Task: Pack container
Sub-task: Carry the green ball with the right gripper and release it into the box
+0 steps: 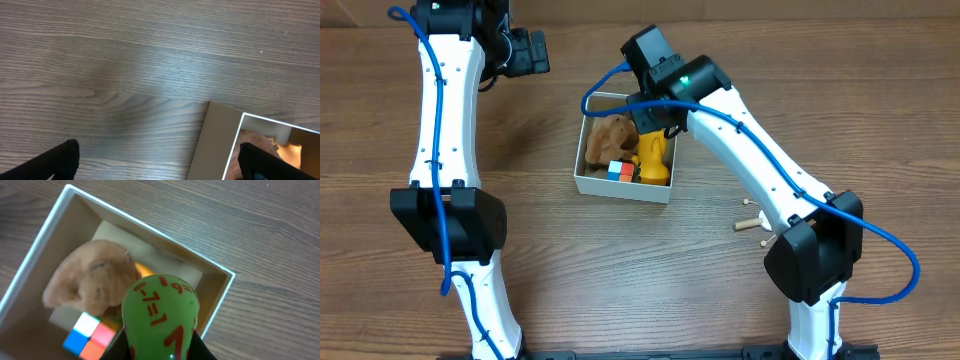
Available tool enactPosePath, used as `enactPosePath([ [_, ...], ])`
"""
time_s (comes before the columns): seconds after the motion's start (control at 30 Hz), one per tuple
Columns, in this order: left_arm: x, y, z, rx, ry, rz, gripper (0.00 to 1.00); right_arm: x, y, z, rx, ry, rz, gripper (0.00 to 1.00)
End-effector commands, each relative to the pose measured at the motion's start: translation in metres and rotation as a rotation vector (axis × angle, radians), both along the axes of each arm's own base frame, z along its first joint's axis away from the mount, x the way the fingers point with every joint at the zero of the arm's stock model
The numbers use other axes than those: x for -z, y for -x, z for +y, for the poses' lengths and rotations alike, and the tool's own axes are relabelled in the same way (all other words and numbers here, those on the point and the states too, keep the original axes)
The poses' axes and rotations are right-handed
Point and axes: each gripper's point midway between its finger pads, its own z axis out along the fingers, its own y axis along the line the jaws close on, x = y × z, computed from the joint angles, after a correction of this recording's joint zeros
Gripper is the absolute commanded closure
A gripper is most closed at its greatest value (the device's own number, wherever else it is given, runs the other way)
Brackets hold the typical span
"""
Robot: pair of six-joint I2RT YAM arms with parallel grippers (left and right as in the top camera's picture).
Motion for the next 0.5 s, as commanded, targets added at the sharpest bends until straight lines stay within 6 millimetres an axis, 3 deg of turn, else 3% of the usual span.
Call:
enactPosePath([
  [0.0,-0.009,-0.001,-0.002,-0.011,0.001,-0.022,0.00,0.007,-0.010,-0.001,0.015,0.003,-0.031,0.96],
  [0.2,-0.009,-0.001,-0.002,-0.011,0.001,-0.022,0.00,0.004,-0.018,-0.001,0.025,-0.007,-0.063,0.96],
  [0.47,-0.009,-0.001,-0.002,-0.011,0.001,-0.022,0.00,0.018,-0.019,-0.005,0.032,0.015,-0.039,0.95],
])
